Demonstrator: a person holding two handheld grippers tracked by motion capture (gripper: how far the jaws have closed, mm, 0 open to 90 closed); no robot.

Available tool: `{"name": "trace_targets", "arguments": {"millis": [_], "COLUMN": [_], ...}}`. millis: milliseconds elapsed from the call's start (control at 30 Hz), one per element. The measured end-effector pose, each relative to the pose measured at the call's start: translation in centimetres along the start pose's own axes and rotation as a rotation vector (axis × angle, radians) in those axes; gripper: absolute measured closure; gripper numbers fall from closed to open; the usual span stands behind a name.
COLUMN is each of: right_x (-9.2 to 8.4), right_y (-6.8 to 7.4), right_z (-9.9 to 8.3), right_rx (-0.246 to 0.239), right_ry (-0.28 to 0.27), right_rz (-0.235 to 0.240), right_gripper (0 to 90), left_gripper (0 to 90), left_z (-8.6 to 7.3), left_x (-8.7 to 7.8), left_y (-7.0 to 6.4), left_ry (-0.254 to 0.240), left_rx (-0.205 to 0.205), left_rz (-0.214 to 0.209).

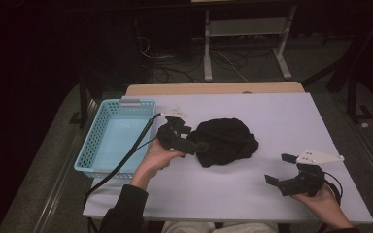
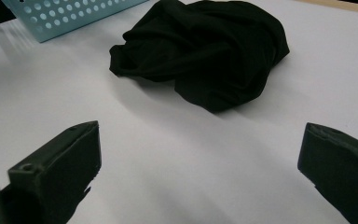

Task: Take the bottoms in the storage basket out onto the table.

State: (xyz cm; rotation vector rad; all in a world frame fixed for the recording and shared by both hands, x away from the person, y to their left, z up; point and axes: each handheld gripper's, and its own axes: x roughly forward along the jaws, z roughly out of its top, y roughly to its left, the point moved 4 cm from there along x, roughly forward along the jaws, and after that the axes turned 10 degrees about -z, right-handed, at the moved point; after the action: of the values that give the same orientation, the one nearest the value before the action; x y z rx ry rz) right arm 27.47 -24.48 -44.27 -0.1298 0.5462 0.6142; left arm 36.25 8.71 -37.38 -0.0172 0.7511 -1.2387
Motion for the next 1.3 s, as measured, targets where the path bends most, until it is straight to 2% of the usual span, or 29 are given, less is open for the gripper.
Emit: {"name": "trace_targets", "arguments": {"millis": [500, 833, 1100, 1300], "right_x": [0.0, 0.1, 0.1, 0.2], "right_y": [0.1, 0.1, 0.2, 0.3], "right_z": [0.0, -0.1, -0.1, -0.1], "right_rx": [-0.003, -0.005, -0.008, -0.01], "right_ry": [0.003, 0.006, 0.008, 0.012], "right_rz": [-0.001, -0.001, 0.0, 0.002], "right_gripper": [0.0, 0.0, 0.0, 0.0], "left_gripper": [0.0, 0.0, 0.0, 0.0], "left_z": [-3.3, -4.8, -6.4, -8.0], "left_x": [-2.5, -4.1, -5.3, -5.9], "left_y": [-0.1, -0.5, -1.0, -0.8], "left_ry": [-0.05, -0.074, -0.066, -0.085], "left_rx": [-0.008, 0.008, 0.036, 0.017], "left_rz": [0.033, 0.078, 0.129, 0.156]}}
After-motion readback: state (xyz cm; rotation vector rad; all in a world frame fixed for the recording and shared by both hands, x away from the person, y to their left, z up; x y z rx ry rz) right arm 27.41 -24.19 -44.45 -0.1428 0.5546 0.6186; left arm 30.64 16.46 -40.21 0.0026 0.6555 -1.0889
